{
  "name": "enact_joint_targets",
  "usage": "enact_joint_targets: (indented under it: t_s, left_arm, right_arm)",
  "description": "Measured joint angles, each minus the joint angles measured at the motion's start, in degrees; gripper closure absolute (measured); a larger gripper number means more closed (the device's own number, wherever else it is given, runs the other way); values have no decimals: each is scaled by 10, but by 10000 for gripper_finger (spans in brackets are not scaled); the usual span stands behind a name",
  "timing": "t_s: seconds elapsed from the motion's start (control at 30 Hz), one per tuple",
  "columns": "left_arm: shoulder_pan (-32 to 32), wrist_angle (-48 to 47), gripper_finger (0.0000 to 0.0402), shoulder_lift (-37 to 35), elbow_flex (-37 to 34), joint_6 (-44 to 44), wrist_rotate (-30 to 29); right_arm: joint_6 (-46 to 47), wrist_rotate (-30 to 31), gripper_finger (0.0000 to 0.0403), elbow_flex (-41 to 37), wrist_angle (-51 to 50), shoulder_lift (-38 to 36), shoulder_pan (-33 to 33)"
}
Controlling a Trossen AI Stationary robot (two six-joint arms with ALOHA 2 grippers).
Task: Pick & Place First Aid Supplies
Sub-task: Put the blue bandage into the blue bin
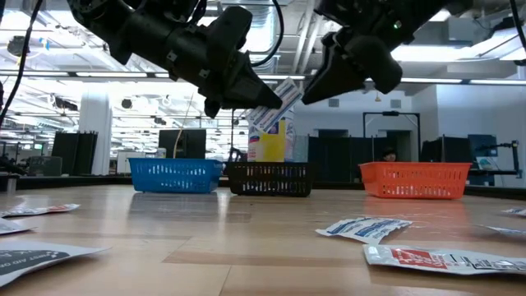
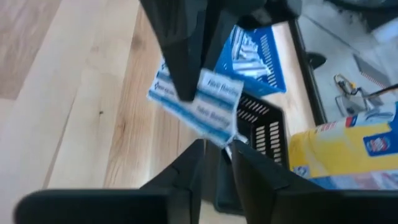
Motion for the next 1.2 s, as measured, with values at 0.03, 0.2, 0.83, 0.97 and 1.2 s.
enact_joint_targets:
  t_s: [0.03, 0.2, 0.83, 0.97, 1.2]
  left_arm:
    - [0, -1, 394, 0, 0, 0, -6]
    - [0, -7, 391, 0, 0, 0, -58]
    - [25, -277, 391, -77, 0, 11, -443]
    - [30, -323, 389, -97, 0, -19, -439]
    - [58, -356, 390, -82, 0, -26, -395]
  right_arm:
    - [6, 0, 320, 0, -5, 0, -1]
    - [24, -1, 302, 0, -46, 0, -4]
    - [50, -4, 300, 0, -84, 0, -3]
    - [50, -4, 300, 0, -83, 0, -3]
    - [63, -45, 301, 0, -83, 0, -4]
